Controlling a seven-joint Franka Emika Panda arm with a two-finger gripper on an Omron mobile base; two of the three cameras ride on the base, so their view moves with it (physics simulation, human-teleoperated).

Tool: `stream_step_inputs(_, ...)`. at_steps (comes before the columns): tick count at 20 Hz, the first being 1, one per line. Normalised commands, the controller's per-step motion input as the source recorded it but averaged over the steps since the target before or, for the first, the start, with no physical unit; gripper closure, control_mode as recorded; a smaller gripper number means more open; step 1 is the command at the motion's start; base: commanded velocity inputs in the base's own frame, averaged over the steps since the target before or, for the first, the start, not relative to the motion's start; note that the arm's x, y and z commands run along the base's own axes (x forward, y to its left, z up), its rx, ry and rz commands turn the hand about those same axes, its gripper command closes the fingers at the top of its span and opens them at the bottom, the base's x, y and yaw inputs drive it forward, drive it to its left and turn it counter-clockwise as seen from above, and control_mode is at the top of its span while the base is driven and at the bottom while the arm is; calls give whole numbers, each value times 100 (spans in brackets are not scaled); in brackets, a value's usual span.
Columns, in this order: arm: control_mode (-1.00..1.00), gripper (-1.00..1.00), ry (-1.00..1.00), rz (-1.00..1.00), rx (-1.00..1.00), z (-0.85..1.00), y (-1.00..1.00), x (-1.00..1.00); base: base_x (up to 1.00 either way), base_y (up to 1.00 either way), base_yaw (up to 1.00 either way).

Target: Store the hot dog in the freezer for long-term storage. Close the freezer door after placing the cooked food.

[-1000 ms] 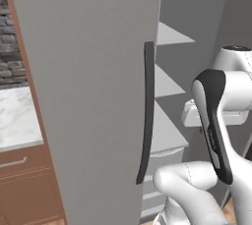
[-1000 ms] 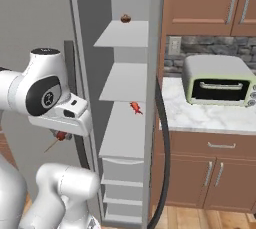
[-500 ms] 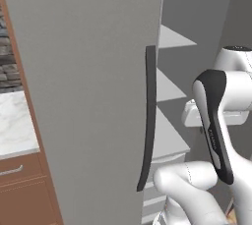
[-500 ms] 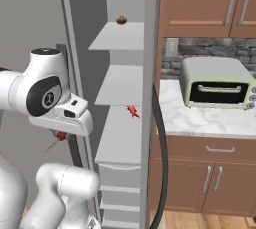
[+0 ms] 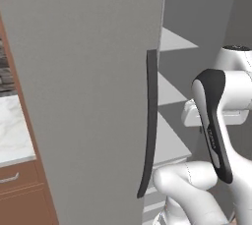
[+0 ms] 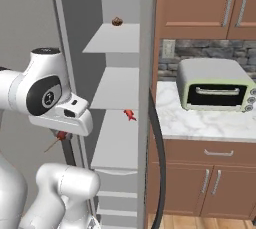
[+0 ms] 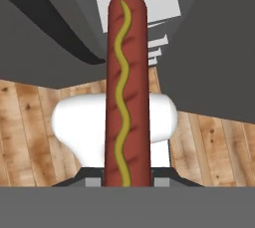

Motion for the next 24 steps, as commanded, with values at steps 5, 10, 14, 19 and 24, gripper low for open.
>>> stream_step_inputs(5,100,100,0,0,0,0,0,0,22,-24,-3)
stream_step_inputs(10,100,100,0,0,0,0,0,0,22,-2,-9)
stream_step_inputs(14,100,100,0,0,0,0,0,0,20,0,-10)
stream_step_inputs(19,100,100,0,0,0,0,0,0,2,0,0)
stream_step_inputs(24,100,100,0,0,0,0,0,0,2,0,0)
